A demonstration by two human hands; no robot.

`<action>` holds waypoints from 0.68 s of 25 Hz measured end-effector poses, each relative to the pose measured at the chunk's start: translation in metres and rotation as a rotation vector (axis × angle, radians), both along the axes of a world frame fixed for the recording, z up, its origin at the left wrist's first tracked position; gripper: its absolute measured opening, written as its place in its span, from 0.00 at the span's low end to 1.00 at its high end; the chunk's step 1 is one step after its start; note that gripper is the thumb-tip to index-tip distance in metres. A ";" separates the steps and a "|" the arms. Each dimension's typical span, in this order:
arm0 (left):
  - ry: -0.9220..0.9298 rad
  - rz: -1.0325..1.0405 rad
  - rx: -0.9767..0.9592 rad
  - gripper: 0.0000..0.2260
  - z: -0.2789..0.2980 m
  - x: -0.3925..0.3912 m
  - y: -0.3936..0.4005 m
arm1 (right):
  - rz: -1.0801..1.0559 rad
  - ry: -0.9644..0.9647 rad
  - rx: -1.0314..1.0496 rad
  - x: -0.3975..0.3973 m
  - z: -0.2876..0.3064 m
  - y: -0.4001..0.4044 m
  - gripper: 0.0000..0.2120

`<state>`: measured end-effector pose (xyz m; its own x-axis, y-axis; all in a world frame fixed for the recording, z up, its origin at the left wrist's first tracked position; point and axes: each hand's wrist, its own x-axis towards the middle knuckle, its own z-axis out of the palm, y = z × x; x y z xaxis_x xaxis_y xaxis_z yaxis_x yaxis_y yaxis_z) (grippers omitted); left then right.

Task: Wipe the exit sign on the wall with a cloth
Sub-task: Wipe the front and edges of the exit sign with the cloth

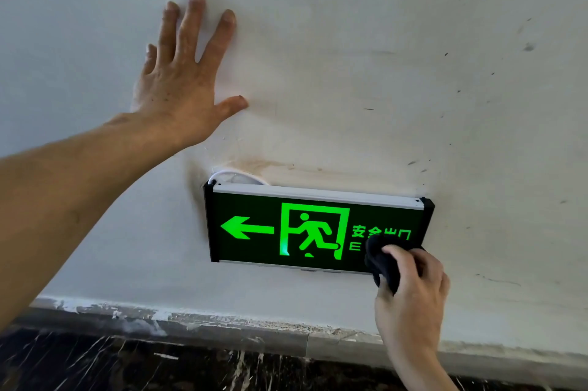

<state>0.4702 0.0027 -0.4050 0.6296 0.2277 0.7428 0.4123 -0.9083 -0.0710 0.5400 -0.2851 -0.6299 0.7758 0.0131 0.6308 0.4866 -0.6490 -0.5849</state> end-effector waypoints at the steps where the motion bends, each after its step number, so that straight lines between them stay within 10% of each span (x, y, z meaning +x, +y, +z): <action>1: 0.001 0.001 0.000 0.44 0.000 0.000 0.000 | -0.021 0.091 0.164 0.000 0.005 0.005 0.25; 5: -0.004 -0.001 0.000 0.44 0.000 -0.001 0.000 | -0.029 0.421 0.770 0.006 0.028 0.016 0.21; 17: 0.021 0.000 -0.022 0.44 0.002 -0.003 -0.002 | 0.284 0.669 1.449 -0.008 0.086 0.025 0.15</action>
